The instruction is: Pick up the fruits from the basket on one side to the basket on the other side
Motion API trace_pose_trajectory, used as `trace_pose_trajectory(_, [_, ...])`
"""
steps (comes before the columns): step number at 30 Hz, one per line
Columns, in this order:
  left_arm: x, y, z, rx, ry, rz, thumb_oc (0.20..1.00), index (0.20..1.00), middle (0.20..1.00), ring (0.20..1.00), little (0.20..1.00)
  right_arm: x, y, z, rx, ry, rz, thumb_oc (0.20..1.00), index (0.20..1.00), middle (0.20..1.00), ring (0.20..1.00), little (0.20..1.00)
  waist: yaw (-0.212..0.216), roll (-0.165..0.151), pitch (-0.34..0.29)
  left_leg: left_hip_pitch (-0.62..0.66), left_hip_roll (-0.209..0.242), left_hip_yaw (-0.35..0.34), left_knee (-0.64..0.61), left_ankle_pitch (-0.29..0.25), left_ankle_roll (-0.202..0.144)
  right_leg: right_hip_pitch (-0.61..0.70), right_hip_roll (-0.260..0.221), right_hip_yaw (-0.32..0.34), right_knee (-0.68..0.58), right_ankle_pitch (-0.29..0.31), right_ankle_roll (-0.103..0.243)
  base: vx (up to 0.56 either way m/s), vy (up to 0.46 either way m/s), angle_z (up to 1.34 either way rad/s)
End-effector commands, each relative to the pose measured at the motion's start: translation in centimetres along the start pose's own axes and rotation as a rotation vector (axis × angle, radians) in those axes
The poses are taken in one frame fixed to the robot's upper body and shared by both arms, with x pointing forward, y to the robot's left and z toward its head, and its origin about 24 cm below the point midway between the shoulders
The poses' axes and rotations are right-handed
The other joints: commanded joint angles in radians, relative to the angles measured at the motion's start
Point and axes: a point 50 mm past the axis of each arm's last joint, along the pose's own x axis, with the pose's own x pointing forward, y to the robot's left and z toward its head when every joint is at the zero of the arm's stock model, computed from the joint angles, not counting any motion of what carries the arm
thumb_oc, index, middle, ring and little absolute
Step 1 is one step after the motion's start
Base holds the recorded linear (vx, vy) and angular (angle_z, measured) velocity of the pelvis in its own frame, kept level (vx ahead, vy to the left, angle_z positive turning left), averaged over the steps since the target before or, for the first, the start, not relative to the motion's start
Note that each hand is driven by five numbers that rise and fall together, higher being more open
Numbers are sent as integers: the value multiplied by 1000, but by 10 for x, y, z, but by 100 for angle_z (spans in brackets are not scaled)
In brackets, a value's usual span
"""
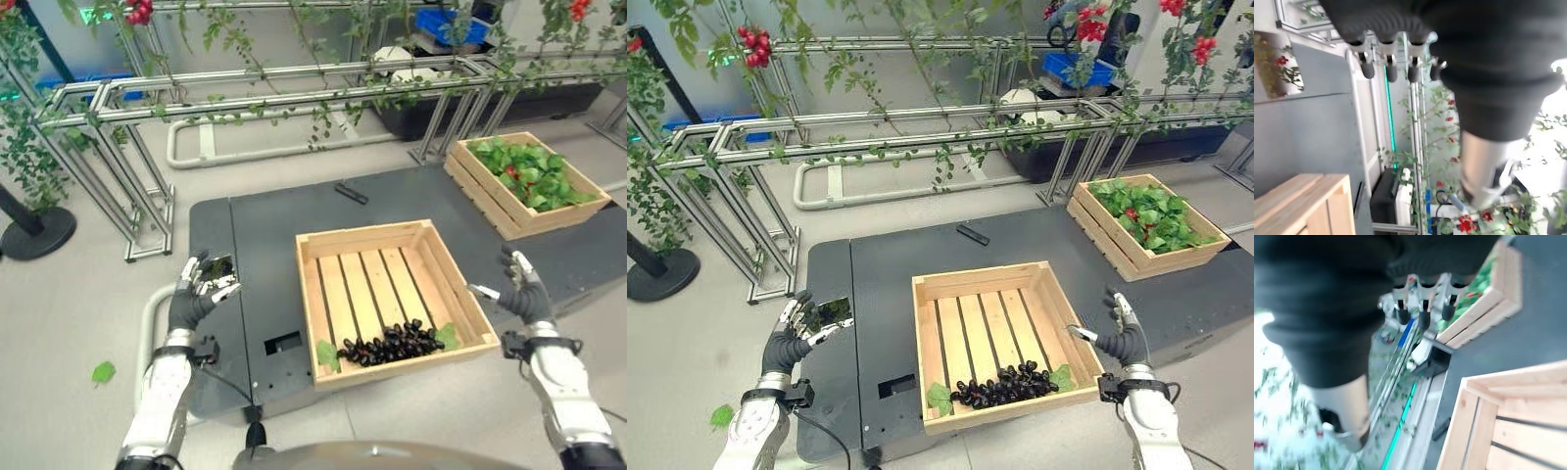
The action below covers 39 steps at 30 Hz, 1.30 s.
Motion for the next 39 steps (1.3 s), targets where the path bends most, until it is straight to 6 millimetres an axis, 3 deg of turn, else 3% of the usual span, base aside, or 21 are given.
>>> trace_pose_trajectory(1, [12, 20, 30, 82, -146, 6, 1000, 1000, 1000, 1000, 1000, 22, -29, 45, -64, -201, -54, 1000, 1000, 1000, 1000, 1000, 28, -32, 13, 53, 35, -8, 46, -121, 4, -98, -71, 0, 110, -32, 43, 12, -1, 8])
trace_pose_trajectory(5, [10, 22, 31, 94, -146, -5, 1000, 1000, 1000, 1000, 1000, 33, -50, 64, -199, -250, -19, 1000, 1000, 1000, 1000, 1000, 37, -41, 12, 57, 33, -13, 38, -121, 3, -90, -70, -10, 102, -28, 45, 5, -1, 10])
trace_pose_trajectory(8, [8, 24, 31, 115, -144, -31, 1000, 1000, 1000, 1000, 1000, 45, -63, 98, -494, -326, 102, 1000, 1000, 1000, 1000, 1000, 56, -54, 22, 62, 35, -14, 43, -130, 2, -89, -70, -9, 106, -27, 49, -2, -2, 1])
trace_pose_trajectory(10, [7, 22, 34, 132, -156, -56, 1000, 1000, 1000, 1000, 1000, 51, -60, 127, -707, -404, 200, 1000, 1000, 1000, 1000, 1000, 66, -64, 32, 51, 34, -15, 50, -127, 2, -101, -72, -8, 112, -21, 52, -15, 4, -1])
trace_pose_trajectory(11, [7, 22, 34, 131, -156, -54, 1000, 1000, 1000, 1000, 1000, 51, -59, 128, -709, -406, 202, 1000, 1000, 1000, 1000, 1000, 64, -63, 32, 51, 34, -15, 50, -127, 3, -103, -72, -7, 113, -22, 52, -34, 4, -2])
trace_pose_trajectory(13, [11, 19, 43, 168, -195, -87, 1000, 1000, 1000, 1000, 1000, 60, -48, 157, -974, -491, 285, 1000, 1000, 1000, 1000, 1000, 96, -75, 71, 28, 38, -20, 70, -128, 0, -129, -75, -7, 140, -23, 52, -89, -11, -3])
trace_pose_trajectory(14, [11, 20, 43, 167, -195, -78, 1000, 1000, 1000, 1000, 1000, 63, -46, 159, -976, -499, 287, 1000, 1000, 1000, 1000, 1000, 88, -75, 70, 24, 37, -20, 73, -129, 1, -133, -76, -6, 143, -24, 52, -158, -47, -11])
trace_pose_trajectory(17, [20, 22, 56, 206, -238, -83, 1000, 1000, 1000, 1000, 1000, 68, -31, 193, -1135, -593, 349, 1000, 1000, 1000, 1000, 1000, 131, -95, 140, -43, 44, -53, 122, -129, -4, -186, -81, -17, 200, -40, 45, -123, -52, 3])
trace_pose_trajectory(19, [22, 23, 58, 206, -248, -75, 1000, 1000, 1000, 1000, 1000, 70, -29, 200, -1156, -606, 351, 1000, 1000, 1000, 1000, 1000, 129, -98, 152, -66, 40, -62, 133, -122, -3, -202, -86, -21, 208, -37, 43, -131, -47, 20])
trace_pose_trajectory(20, [29, 24, 67, 211, -281, -63, 1000, 1000, 1000, 1000, 1000, 69, -24, 215, -1239, -643, 371, 1000, 1000, 1000, 1000, 1000, 153, -105, 195, -107, 38, -79, 159, -117, -8, -229, -91, -31, 235, -42, 39, -131, -48, 24])
trace_pose_trajectory(26, [38, 29, 79, 244, -319, -31, 1000, 1000, 1000, 1000, 1000, 68, -1, 239, -1376, -727, 448, 1000, 1000, 1000, 1000, 1000, 183, -117, 256, -168, 47, -119, 169, -97, -13, -281, -95, -62, 282, -60, 29, -75, -52, 25])
trace_pose_trajectory(32, [46, 30, 93, 258, -365, -11, 1000, 1000, 1000, 1000, 1000, 69, 12, 253, -1395, -771, 454, 1000, 1000, 1000, 1000, 1000, 201, -128, 305, -213, 47, -140, 203, -98, -15, -315, -101, -77, 323, -74, 25, -44, -44, 17])
trace_pose_trajectory(39, [54, 29, 108, 235, -425, 24, 1000, 1000, 1000, 1000, 1000, 73, 17, 253, -1244, -745, 478, 1000, 1000, 1000, 1000, 1000, 214, -130, 364, -267, 44, -167, 231, -92, -18, -353, -103, -91, 356, -84, 13, -45, -27, 9])
